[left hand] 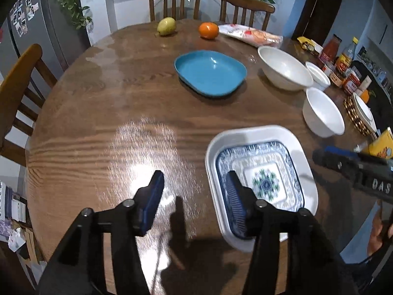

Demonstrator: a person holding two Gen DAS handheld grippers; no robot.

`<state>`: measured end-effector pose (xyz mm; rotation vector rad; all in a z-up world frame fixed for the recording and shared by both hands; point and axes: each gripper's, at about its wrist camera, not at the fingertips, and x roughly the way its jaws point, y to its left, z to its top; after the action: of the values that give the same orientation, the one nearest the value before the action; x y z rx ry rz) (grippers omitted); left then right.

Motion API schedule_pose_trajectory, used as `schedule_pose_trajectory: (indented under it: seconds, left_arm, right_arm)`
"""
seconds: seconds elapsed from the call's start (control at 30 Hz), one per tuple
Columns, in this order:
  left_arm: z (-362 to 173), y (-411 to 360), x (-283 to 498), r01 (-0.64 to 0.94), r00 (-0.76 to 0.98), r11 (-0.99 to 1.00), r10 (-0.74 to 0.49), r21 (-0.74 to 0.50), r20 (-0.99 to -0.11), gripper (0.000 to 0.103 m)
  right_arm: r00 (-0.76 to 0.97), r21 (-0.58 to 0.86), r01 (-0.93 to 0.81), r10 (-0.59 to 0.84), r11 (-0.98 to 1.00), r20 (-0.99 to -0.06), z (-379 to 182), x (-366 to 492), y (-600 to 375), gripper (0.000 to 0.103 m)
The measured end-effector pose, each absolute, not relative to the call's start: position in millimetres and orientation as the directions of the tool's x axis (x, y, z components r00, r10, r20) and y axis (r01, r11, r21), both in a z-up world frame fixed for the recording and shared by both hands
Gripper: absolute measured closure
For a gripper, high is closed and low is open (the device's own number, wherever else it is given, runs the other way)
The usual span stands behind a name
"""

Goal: Organize plates and bowls
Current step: 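Open both tools and lift them off the stacked plates, then grasp the teal square dish rim with both tools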

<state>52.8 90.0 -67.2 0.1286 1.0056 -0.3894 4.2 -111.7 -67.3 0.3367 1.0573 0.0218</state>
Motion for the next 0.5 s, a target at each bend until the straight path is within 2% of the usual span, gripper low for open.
schedule_pose_trajectory:
  seconds: [0.07, 0.17, 0.37, 0.5]
  left_arm:
    - [-62.5, 88.7, 60.5, 0.373, 0.482, 0.925, -0.261, -0.074, -0.837, 0.038]
    - [-56.9, 85.5, 73.5, 0.367, 0.494, 0.928, -0.255, -0.067, -0.831, 0.021]
    - [-48.3, 76.8, 114.1, 0.337, 0.500, 0.936, -0.268, -0.101, -0.823, 0.012]
    - [-52.3, 68.4, 147.3, 0.307, 0.490, 0.943, -0.270, -0.126, -0.829, 0.013]
  right_arm:
    - [0.500, 0.310, 0.143, 0.202, 0.940, -0.842, -67.1, 4.2, -111.9, 0.059]
    - [0.500, 0.339, 0.149, 0.224, 0.929, -0.836, -67.9, 5.7, -112.1, 0.059]
    - [0.506, 0.364, 0.182, 0.230, 0.913, -0.831, -67.5, 11.1, -117.4, 0.059]
    - [0.502, 0.363, 0.196, 0.224, 0.911, -0.835, -69.2, 14.2, -121.4, 0.059]
